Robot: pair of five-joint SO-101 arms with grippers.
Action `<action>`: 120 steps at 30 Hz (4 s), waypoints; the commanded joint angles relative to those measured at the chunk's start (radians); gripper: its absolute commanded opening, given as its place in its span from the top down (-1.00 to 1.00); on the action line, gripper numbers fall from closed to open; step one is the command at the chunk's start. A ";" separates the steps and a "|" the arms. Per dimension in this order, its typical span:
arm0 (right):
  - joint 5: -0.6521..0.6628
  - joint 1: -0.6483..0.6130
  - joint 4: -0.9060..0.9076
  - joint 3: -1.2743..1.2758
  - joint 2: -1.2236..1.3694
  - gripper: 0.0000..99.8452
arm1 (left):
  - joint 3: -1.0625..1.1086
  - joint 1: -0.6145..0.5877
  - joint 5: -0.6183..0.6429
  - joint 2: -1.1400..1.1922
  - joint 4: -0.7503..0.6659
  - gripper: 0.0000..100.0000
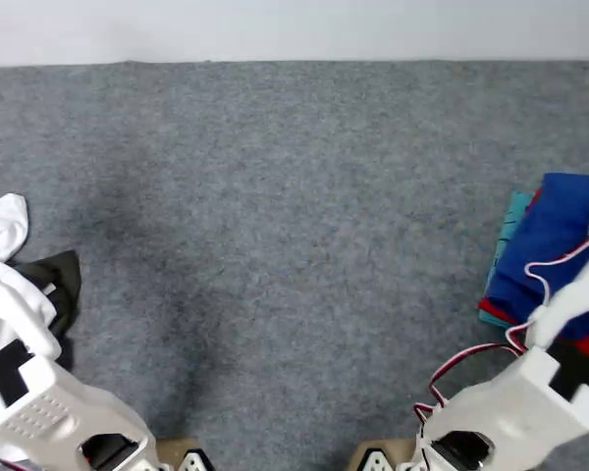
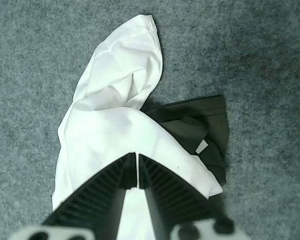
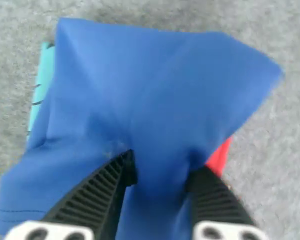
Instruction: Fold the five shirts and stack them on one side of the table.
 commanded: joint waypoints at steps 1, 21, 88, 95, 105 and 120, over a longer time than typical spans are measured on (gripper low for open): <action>-0.058 0.013 0.070 -0.112 -0.030 0.23 | -0.001 0.008 0.000 -0.006 0.008 0.97; -0.114 -0.191 0.553 -0.193 0.035 0.53 | -0.001 0.008 0.000 -0.006 0.021 0.97; 0.229 -0.148 0.602 -0.275 0.082 0.98 | 0.054 0.009 0.000 -0.005 0.012 0.97; 0.226 -0.151 0.619 -0.269 0.035 0.98 | 0.054 0.009 0.000 -0.005 0.012 0.97; 0.226 -0.176 0.621 -0.147 0.031 0.98 | 0.054 0.009 0.000 -0.005 0.012 0.97; 0.048 -0.245 0.616 -0.149 0.033 0.44 | 0.056 0.074 0.005 -0.005 0.000 0.97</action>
